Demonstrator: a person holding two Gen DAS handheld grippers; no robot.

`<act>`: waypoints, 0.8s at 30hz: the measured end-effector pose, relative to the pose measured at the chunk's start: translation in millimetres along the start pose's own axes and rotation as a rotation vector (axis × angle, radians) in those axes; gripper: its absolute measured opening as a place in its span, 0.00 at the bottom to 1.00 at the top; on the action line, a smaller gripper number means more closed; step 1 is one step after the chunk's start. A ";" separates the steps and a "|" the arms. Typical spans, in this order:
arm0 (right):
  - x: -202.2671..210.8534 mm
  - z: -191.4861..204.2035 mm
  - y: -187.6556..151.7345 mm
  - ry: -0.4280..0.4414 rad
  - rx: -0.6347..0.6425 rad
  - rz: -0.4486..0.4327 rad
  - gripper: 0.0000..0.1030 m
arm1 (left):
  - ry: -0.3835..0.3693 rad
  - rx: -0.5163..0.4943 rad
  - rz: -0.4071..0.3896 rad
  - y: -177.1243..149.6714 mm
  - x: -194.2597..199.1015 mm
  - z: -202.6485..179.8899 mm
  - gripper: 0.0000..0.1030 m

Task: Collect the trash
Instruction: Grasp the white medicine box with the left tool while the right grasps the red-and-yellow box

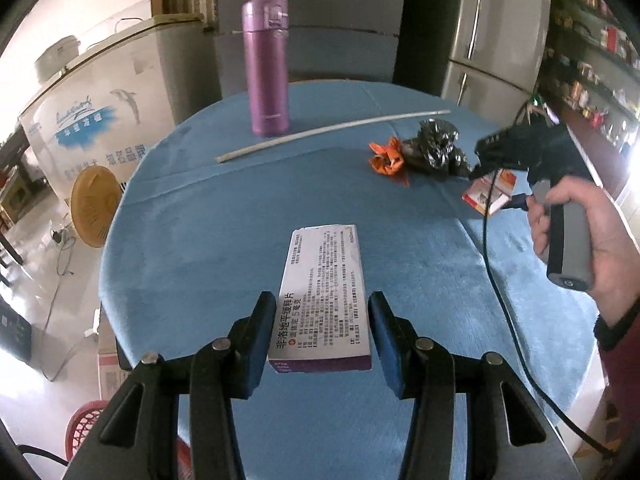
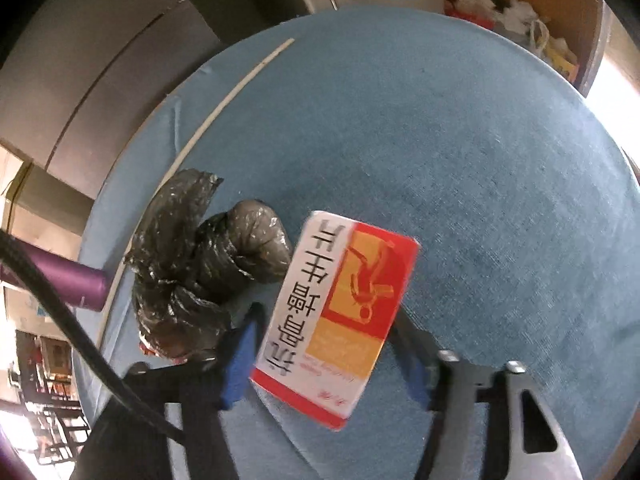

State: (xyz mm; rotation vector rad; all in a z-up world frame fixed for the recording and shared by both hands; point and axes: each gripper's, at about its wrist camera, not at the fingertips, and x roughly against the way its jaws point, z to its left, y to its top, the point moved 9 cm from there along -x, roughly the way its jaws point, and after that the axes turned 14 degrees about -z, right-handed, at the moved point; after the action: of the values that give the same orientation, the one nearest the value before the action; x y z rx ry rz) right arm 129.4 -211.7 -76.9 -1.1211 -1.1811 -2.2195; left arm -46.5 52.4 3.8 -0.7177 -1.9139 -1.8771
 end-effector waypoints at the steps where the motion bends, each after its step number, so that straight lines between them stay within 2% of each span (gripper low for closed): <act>1: 4.5 -0.2 -6.1 0.009 0.009 0.005 0.52 | -0.002 0.008 -0.005 0.7 2.4 2.7 0.48; 8: 34.9 -14.0 -36.8 0.090 0.037 0.029 0.50 | -0.003 0.062 -0.029 -2.8 25.0 15.8 0.48; 13: 71.3 -14.7 -64.8 0.205 0.051 0.039 0.50 | 0.001 0.063 -0.047 -2.8 36.2 12.2 0.48; 19: 121.6 -6.2 -84.2 0.352 0.126 -0.005 0.50 | 0.024 0.047 -0.090 5.3 58.7 1.2 0.48; 24: 154.0 3.3 -83.5 0.457 0.184 -0.066 0.50 | 0.079 0.005 -0.141 15.5 83.5 -7.3 0.48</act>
State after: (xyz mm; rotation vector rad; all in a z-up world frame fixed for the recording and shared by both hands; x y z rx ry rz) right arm -16.0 -156.5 3.9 -0.4713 -1.1972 -2.1980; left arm -105.2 53.5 65.7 -0.5108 -1.9643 -1.9522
